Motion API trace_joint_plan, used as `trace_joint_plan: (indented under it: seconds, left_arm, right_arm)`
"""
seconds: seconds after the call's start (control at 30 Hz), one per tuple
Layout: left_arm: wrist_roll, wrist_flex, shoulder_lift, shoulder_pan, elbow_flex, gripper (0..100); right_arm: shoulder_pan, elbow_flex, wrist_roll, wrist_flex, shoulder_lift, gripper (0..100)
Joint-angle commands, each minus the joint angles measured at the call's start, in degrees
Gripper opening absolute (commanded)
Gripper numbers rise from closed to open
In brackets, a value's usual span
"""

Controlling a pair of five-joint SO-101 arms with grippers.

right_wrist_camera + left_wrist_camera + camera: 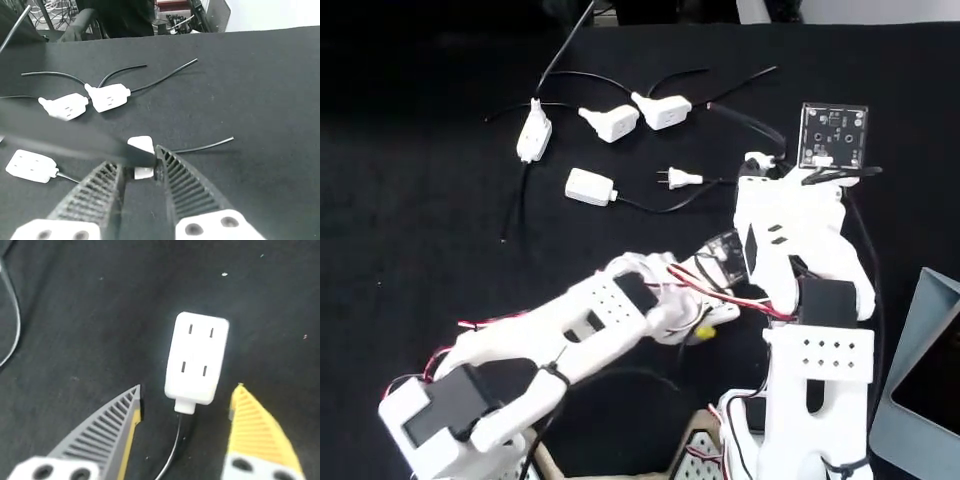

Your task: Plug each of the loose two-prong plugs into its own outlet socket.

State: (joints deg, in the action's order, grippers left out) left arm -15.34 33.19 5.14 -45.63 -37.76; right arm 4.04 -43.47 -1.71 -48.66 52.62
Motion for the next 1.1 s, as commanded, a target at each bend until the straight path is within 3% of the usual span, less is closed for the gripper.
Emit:
trace_joint_plan:
  seconds: [0.0,0.3,0.6,0.87,1.07]
  left_arm:
    - [-0.4,-1.1,-1.2,-0.9,4.7,32]
    - [-0.6,-1.0,-11.9,-0.5,11.6,30]
    - [-0.9,-0.9,-13.8,-0.3,13.4,2]
    - [-0.9,8.9,-3.3,5.7,8.1,3]
    - [-0.9,17.1,10.7,13.9,0.8,3]
  right_arm:
    - [0.5,1.4,0.0,0.1,1.5,1.2]
    - [0.5,1.4,0.0,0.0,1.5,1.2]
    - [0.5,1.3,0.0,-0.1,1.5,1.2]
    - [0.1,1.3,0.0,-0.4,1.5,1.2]
    - [0.0,0.7,0.0,-0.4,1.3,1.2]
